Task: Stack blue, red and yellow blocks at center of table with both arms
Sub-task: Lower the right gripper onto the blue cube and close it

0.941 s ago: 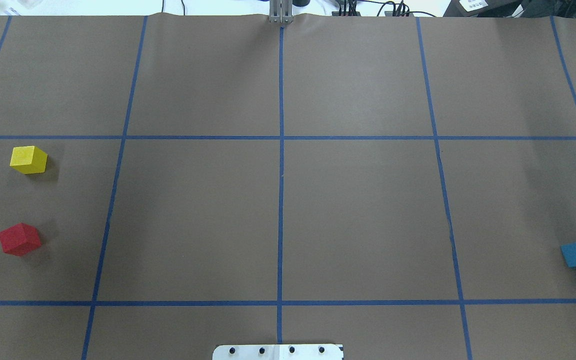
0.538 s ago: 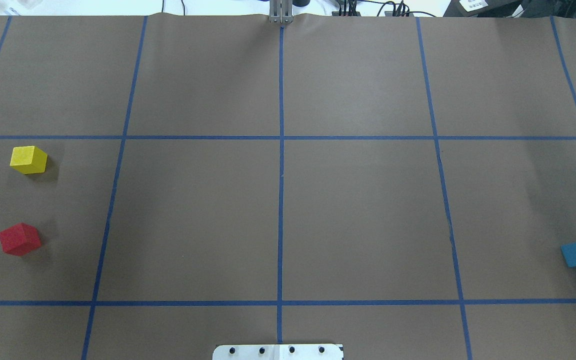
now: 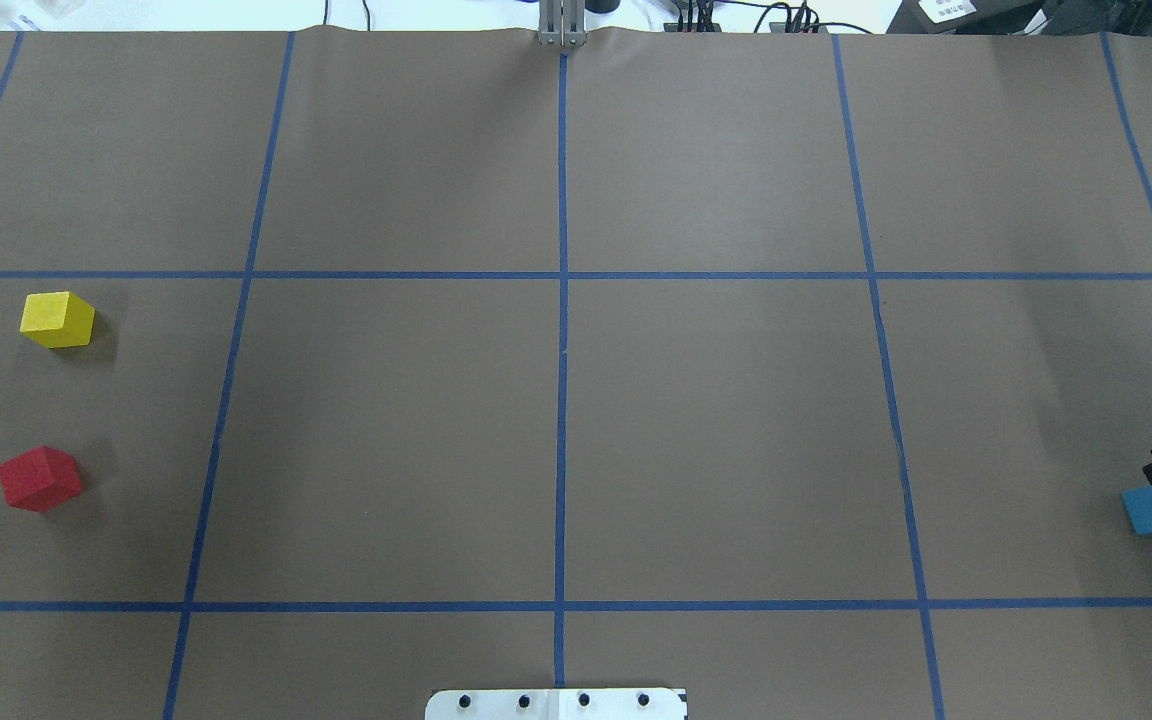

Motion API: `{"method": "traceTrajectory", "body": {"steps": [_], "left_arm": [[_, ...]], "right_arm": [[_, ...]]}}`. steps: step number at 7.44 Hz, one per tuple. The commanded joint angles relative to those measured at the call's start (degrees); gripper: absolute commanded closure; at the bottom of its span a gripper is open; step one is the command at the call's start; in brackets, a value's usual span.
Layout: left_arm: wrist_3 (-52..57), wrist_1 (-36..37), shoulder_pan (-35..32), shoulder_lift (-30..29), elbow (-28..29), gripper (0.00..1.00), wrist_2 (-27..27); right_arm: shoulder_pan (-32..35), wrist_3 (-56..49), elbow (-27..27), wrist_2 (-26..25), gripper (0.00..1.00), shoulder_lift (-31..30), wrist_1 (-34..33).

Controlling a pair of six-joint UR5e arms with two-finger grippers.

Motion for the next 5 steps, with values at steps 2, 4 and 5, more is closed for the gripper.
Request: {"method": "traceTrajectory", "body": {"steps": [2,4,5], "left_arm": [[0.0,-0.09,0.0,0.0,0.0,0.0,-0.09],[0.09,-0.18,0.0,0.0,0.0,0.0,-0.09],[0.09,-0.18,0.0,0.0,0.0,0.0,-0.09]], "right_arm": [[-2.95,0.48,-1.48,-1.56,0.01,0.09,0.03],[-3.39,0.31,-3.06,-1.56,0.01,0.17,0.12],[-3.74,0.31,-3.33,-1.56,0.01,0.17,0.12]]}}
